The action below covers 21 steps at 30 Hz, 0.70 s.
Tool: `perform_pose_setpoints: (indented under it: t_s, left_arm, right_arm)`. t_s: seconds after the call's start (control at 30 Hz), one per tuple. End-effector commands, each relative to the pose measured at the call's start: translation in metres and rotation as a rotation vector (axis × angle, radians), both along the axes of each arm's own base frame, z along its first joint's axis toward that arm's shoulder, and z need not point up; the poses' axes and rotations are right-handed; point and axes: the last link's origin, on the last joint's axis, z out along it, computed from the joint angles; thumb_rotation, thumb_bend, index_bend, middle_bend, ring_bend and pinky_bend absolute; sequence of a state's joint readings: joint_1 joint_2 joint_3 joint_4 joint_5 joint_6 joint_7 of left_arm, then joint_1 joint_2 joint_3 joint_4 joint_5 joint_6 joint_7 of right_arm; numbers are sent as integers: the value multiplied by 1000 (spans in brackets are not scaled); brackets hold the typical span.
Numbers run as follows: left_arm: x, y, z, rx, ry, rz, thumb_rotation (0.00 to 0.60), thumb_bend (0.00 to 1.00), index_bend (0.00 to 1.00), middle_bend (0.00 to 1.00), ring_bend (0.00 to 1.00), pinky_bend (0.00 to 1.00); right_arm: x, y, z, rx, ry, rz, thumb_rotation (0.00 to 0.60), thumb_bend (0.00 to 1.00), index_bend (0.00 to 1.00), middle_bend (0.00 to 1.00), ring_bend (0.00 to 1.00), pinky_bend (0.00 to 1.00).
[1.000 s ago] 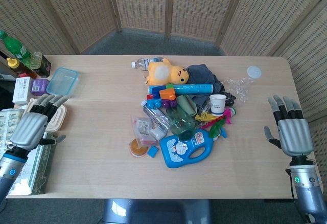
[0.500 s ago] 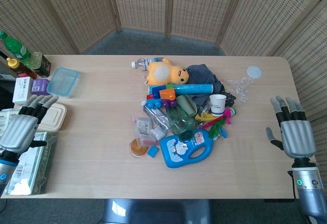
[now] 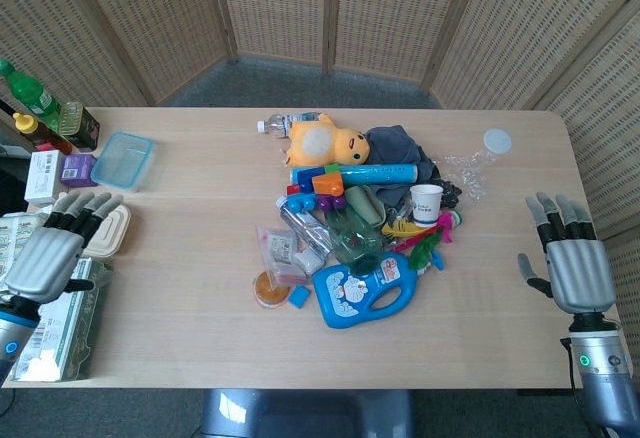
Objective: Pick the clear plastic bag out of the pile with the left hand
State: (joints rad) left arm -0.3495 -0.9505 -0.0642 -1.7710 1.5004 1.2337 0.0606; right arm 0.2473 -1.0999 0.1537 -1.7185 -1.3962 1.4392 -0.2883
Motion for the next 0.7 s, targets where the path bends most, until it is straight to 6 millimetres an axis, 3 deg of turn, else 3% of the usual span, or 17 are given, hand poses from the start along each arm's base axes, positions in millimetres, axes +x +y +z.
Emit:
perform_pose_setpoints:
  t_s: [0.03,0.23,0.4,0.7]
  left_arm:
    - [19,17,-29,-98,65,-100,600,213,0,0,0,0]
    - [40,35,-73,-187,202,-256,600,213,0,0,0,0]
    - [50,44,-103,-246,211,-289,600,214,0,0,0,0]
    - [48,62,-139,-306,222,-286,600,214,0,0,0,0]
  right_arm:
    - [-2,3,2,-6,0,-4,531,404,0,0,0,0]
    - [-5,10,10,-25,2,-16,532,405,0,0,0,0]
    - [-7,15,15,-39,6,-27,533,403,0,0,0,0]
    - [-9,21,22,-57,12,-42,527,405,0,0,0,0]
